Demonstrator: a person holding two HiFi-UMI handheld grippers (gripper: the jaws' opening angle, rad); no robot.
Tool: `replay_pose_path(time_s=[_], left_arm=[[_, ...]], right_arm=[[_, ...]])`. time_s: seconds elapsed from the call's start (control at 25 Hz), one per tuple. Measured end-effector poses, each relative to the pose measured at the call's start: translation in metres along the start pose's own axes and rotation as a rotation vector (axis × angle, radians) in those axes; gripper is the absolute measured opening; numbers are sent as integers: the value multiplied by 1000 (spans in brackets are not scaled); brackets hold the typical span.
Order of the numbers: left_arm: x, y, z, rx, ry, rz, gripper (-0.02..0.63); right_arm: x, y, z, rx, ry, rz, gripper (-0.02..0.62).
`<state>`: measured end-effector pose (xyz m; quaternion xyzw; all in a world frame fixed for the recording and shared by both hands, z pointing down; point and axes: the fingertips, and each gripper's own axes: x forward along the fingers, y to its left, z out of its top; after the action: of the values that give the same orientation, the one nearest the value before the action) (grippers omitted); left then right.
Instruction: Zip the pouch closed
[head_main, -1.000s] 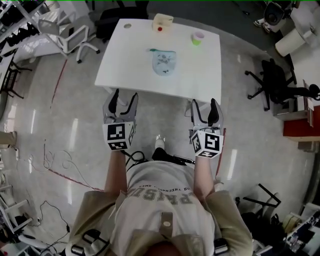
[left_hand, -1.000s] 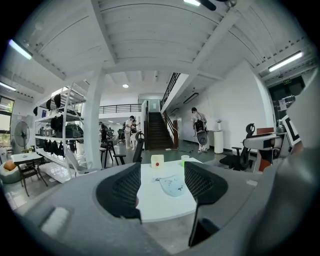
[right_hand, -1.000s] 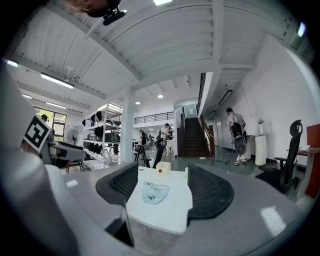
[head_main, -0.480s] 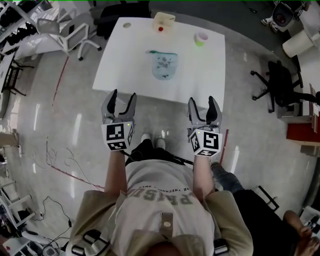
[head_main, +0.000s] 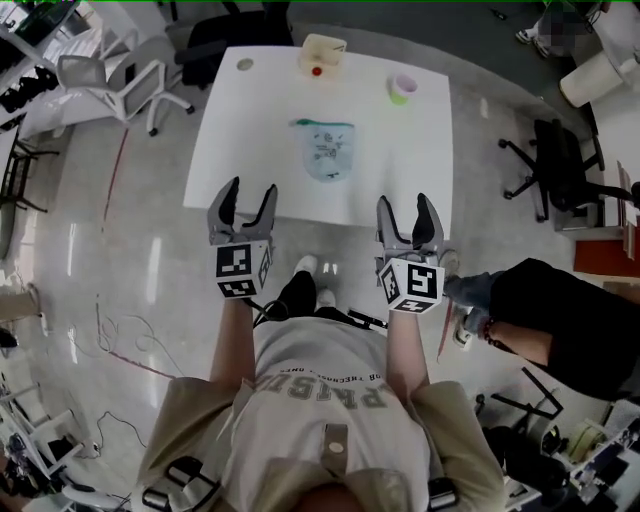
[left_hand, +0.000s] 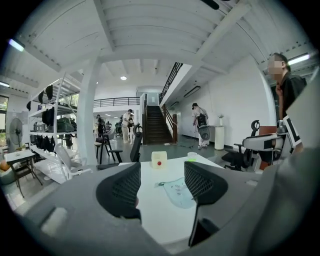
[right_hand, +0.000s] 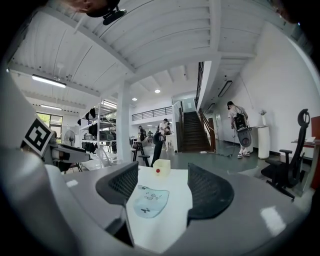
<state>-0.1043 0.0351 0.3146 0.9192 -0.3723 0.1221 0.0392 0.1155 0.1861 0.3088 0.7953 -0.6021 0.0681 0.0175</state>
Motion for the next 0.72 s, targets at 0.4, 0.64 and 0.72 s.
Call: replay_pose_path(time_s=[0.4, 0.64, 0.72], left_arm=[[87, 37, 33, 26, -36, -89, 282], [114, 45, 32, 18, -8, -127, 282], [121, 46, 26, 10, 6, -134, 282]], right_arm=[[80, 1, 22, -9, -40, -81, 284], [100, -1, 21, -2, -22, -110, 284], [105, -1, 16, -2, -9, -111, 284]])
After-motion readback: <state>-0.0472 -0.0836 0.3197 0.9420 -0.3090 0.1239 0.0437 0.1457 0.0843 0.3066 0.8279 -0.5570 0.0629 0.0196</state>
